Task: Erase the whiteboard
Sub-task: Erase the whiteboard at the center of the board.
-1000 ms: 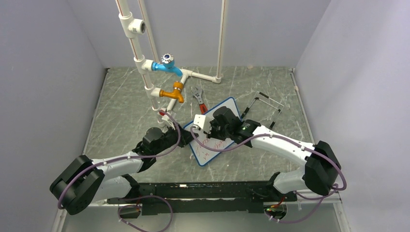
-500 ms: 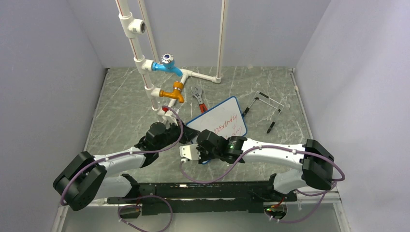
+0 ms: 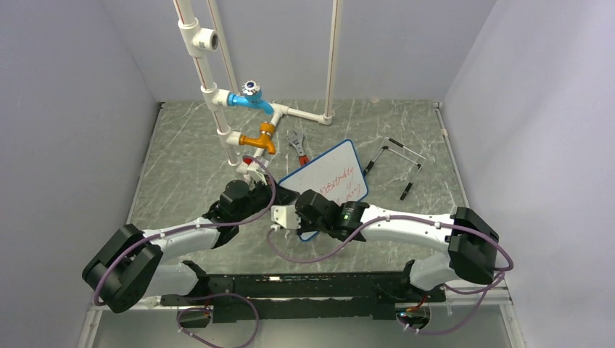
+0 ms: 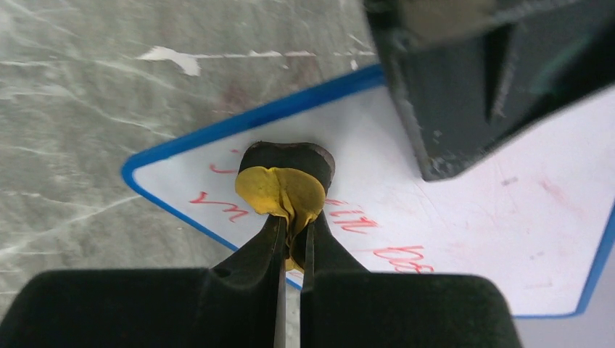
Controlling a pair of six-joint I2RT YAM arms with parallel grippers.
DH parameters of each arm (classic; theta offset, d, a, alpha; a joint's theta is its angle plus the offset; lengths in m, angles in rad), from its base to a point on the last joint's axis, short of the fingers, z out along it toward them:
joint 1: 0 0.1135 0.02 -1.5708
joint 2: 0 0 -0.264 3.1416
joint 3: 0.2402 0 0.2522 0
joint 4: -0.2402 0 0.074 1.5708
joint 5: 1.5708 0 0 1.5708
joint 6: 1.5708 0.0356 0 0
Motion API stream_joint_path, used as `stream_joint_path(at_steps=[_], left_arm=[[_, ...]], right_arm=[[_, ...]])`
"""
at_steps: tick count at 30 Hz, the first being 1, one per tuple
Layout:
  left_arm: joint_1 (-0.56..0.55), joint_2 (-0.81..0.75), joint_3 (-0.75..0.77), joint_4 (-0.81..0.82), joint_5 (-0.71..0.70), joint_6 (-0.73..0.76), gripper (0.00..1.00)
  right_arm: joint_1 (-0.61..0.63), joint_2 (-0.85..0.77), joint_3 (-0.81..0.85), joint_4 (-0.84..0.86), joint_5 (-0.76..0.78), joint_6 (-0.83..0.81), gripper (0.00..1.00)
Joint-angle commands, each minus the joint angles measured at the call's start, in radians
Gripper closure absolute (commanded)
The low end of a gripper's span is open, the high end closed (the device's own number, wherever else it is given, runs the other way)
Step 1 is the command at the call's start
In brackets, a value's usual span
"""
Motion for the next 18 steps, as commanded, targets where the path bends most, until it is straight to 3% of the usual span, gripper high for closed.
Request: stream_joint_path(at_steps=[1, 9, 18], left_arm=[[-0.025, -0.008, 0.003, -0.1, 0.105, -0.019, 1.0], [-0.02, 0.006, 0.024, -0.1, 0.129, -0.01, 1.0], [0.0, 0.012, 0.036, -0.113, 0.177, 0.004, 1.0]], right_arm=[[-0.076, -0.009, 0.003, 0.115, 0.147, 0.023, 1.0], [0.009, 0.016, -0.021, -0.049, -0.079, -0.089, 1.0], [0.034, 0.04, -0.018, -0.055, -0.059, -0.099, 1.0]])
